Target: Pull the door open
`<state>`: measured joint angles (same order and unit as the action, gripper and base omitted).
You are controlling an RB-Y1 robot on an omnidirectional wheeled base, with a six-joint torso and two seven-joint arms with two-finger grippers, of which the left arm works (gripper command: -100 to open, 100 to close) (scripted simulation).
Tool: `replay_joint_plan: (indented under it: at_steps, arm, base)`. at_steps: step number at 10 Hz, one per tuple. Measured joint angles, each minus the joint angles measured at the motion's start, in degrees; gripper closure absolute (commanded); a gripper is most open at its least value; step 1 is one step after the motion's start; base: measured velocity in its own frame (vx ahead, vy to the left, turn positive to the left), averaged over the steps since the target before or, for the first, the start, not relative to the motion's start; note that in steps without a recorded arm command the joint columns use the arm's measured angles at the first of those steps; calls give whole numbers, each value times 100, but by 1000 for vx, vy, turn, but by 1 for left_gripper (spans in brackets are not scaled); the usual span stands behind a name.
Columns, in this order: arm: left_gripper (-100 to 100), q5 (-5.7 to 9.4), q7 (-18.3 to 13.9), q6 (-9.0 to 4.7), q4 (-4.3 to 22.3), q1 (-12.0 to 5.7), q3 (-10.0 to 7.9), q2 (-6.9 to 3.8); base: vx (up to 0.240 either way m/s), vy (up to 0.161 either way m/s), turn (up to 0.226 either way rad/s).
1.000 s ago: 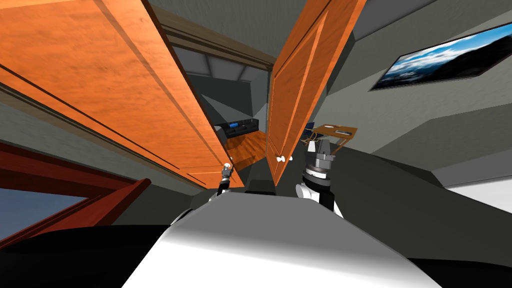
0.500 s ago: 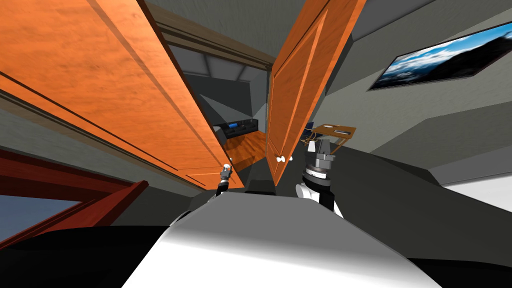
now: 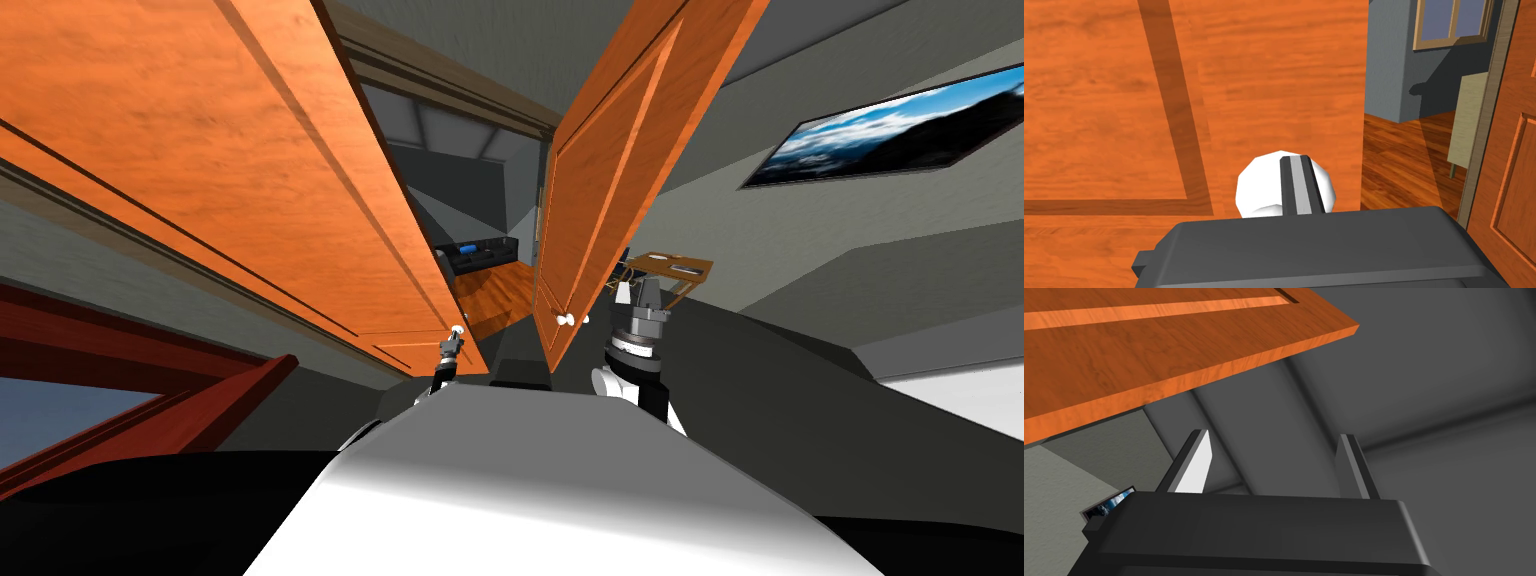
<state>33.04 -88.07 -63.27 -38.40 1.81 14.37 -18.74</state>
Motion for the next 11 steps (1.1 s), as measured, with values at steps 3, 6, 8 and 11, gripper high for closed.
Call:
replay_joint_plan:
  at_steps: [3, 6, 8, 11]
  arm:
    - [-100, -10, -34, 39, -70, -18, 20, -56]
    - [-100, -65, -241, 300, -193, -34, 164, -219]
    - [-100, -99, -413, 423, -141, -31, 253, -353]
    - [-100, -108, -555, 656, -304, 53, 317, -525]
  base:
    - [-105, -19, -42]
    - [-187, -25, -20]
    - [-142, -2, -17]
    - [-110, -6, -15]
